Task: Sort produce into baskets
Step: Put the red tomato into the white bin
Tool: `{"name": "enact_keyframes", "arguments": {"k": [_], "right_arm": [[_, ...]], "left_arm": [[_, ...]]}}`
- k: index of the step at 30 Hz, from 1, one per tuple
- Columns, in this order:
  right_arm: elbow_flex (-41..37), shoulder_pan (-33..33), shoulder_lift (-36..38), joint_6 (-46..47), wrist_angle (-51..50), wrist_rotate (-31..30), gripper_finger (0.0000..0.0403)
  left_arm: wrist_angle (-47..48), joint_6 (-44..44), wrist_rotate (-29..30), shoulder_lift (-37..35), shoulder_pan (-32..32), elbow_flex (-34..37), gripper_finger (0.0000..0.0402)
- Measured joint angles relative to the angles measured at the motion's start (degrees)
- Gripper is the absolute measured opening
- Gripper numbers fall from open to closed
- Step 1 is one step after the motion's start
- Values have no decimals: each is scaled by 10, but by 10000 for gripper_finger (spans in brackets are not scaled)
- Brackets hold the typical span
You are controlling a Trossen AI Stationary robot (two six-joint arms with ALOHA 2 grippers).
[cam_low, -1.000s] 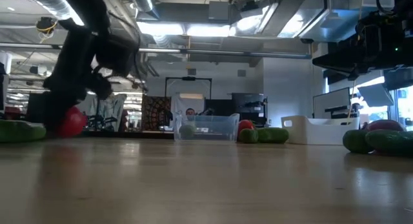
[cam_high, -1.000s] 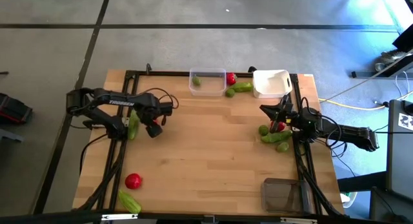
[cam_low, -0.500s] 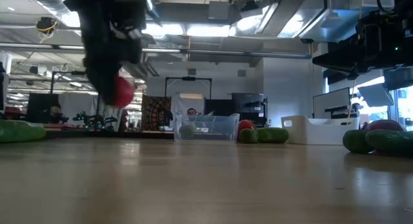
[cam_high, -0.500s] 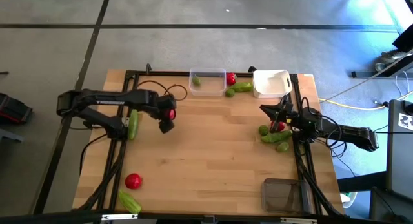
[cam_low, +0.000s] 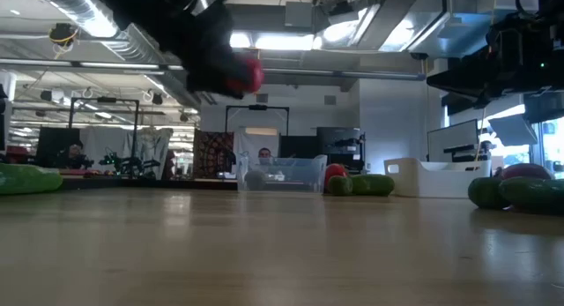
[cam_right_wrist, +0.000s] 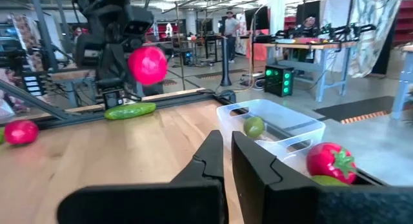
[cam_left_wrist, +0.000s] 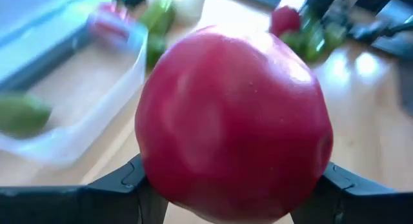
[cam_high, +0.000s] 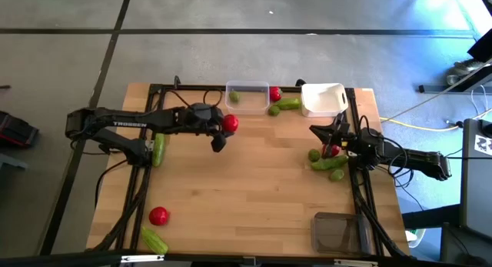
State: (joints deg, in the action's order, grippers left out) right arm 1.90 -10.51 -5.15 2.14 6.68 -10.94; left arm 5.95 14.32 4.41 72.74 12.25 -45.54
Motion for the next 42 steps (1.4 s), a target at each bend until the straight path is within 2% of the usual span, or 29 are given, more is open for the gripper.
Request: {"name": "enact_keyframes", "arguments": {"k": [4, 7, 12, 18, 24, 31, 42], "right_arm": [[0, 1, 0, 5, 22, 5, 19], [0, 1, 0, 7, 29, 29, 36], [0, 1, -30, 6, 53, 56, 113], [0, 0, -103, -32, 149, 60, 218], [6, 0, -195, -70, 259, 85, 282], [87, 0, -330, -33, 264, 104, 296], [243, 1, -534, 23, 267, 178, 296]], "left_arm": [[-83, -20, -3, 5, -12, 13, 239], [-145, -28, -19, 14, -23, 21, 239], [-192, -28, -39, 31, -35, 28, 239], [-219, -24, -39, 49, -37, 28, 239], [-250, -31, -53, 73, -40, 28, 239], [-310, -91, -54, 106, -64, 28, 239], [-323, -143, -35, 106, -74, 27, 239]]}}
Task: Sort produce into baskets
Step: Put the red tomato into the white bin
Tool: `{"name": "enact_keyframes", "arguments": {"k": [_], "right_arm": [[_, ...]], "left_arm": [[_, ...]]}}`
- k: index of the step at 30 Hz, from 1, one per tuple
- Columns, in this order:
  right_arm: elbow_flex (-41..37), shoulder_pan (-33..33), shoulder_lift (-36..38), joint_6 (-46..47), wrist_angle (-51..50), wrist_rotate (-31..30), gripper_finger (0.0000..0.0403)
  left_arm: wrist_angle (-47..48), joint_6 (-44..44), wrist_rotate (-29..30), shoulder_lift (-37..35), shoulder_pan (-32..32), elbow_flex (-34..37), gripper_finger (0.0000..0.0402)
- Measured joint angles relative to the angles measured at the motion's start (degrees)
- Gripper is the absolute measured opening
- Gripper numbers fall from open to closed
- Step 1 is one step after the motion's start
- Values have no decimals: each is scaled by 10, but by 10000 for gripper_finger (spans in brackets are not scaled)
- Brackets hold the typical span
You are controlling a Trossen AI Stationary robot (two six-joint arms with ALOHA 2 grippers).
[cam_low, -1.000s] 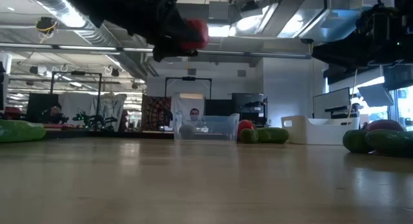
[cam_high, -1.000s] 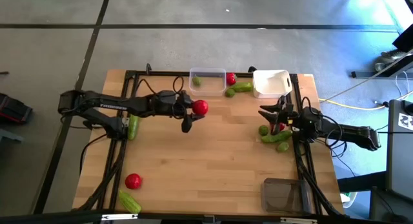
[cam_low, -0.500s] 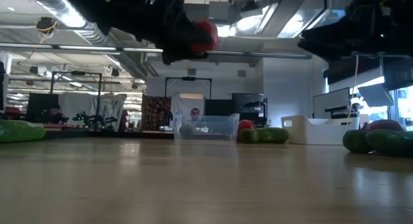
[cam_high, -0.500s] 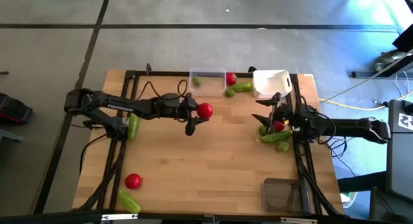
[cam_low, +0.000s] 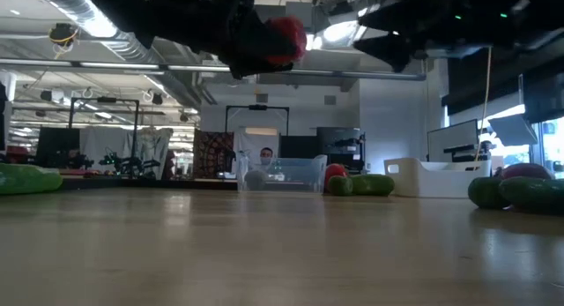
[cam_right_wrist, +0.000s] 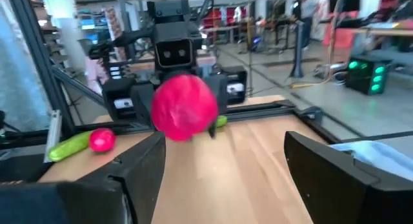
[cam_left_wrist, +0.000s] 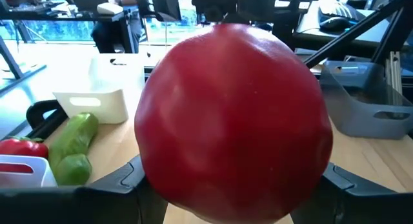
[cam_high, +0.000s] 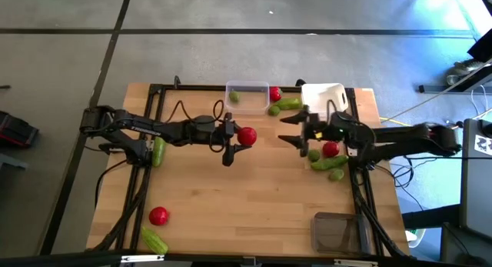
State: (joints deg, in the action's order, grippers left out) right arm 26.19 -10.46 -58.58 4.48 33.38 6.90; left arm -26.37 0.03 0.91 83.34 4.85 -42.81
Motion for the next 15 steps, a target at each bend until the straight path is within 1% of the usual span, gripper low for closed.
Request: {"name": "enact_keyframes", "arguments": {"k": [8, 11, 15], "right_arm": [[114, 0, -129, 0, 1, 79, 296], [151, 0, -162, 0, 0, 88, 296], [178, 1, -191, 0, 0, 93, 296]], "left_arm": [[-1, -1, 0, 0, 1, 0, 239], [-1, -2, 0, 0, 1, 0, 239], [-1, -1, 0, 0, 1, 0, 239]]}}
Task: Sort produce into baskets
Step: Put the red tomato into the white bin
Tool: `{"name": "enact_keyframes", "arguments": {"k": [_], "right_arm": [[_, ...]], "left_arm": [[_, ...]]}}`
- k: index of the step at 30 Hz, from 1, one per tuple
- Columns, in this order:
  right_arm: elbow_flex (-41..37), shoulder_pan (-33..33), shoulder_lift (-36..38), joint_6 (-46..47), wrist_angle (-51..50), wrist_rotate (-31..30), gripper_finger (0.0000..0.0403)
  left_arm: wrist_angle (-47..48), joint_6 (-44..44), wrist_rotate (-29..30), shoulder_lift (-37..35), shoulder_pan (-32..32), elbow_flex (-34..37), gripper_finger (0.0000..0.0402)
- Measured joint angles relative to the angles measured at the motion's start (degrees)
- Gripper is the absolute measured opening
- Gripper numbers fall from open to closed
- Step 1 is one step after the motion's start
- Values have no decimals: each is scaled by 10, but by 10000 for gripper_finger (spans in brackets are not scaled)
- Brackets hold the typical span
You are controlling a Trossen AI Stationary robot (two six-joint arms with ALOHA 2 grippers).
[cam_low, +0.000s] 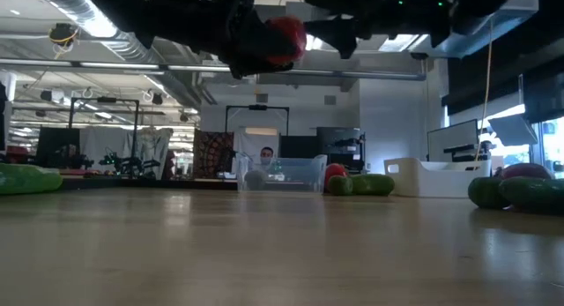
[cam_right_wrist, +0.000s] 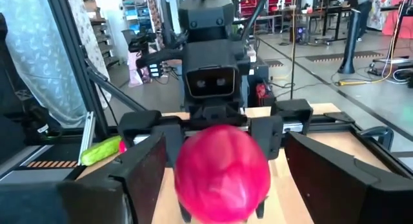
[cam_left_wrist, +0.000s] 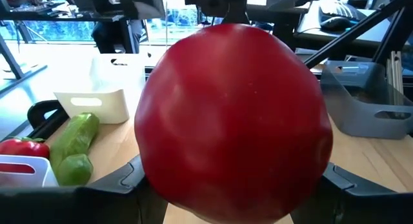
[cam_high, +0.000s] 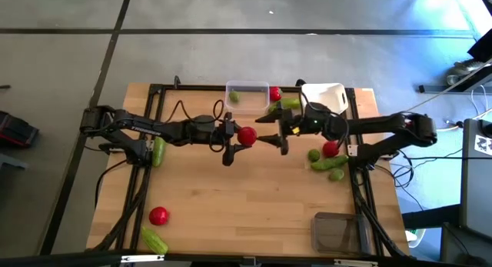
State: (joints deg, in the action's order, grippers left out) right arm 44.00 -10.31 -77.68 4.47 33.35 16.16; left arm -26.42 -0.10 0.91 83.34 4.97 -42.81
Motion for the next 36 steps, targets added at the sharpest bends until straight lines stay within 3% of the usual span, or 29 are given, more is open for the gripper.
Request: {"name": "enact_keyframes", "arguments": {"k": [14, 29, 36], "right_arm": [[58, 32, -101, 0, -2, -36, 296], [59, 31, -102, 25, -30, -9, 296], [57, 32, -102, 30, -29, -32, 296]], "left_arm": [[5, -1, -2, 0, -4, 0, 239], [2, 2, 0, 1, -7, 1, 239], [5, 2, -1, 1, -7, 1, 239]]}}
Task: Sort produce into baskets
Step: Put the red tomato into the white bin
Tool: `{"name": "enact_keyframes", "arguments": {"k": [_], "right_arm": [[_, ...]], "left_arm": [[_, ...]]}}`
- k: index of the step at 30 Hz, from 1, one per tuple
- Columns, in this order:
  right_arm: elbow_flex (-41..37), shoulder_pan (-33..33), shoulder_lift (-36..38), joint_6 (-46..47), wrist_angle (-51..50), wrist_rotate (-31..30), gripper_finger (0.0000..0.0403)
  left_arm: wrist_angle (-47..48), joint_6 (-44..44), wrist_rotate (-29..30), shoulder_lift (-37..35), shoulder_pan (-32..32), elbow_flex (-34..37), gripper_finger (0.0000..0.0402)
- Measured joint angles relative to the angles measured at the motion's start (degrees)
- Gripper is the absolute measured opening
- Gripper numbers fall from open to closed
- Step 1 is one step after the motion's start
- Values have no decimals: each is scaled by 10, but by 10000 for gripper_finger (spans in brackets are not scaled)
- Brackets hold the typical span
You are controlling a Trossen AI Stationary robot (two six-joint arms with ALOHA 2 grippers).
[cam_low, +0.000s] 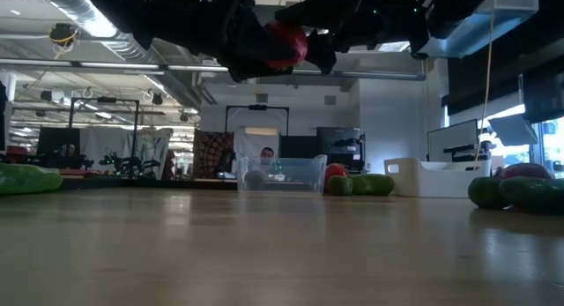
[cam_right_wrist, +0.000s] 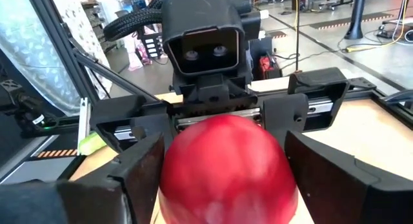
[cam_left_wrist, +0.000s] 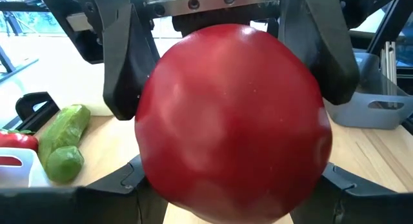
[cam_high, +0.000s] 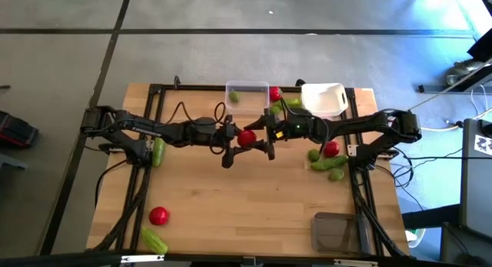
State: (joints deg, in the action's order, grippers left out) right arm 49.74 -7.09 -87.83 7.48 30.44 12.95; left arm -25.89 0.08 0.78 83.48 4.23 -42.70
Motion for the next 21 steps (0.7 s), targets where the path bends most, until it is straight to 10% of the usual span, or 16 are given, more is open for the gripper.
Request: {"name": "enact_keyframes", "arguments": {"k": [21], "right_arm": [[17, 0, -1, 64, -9, -22, 307]], "left_arm": [[-5, -2, 5, -2, 1, -1, 239]]}}
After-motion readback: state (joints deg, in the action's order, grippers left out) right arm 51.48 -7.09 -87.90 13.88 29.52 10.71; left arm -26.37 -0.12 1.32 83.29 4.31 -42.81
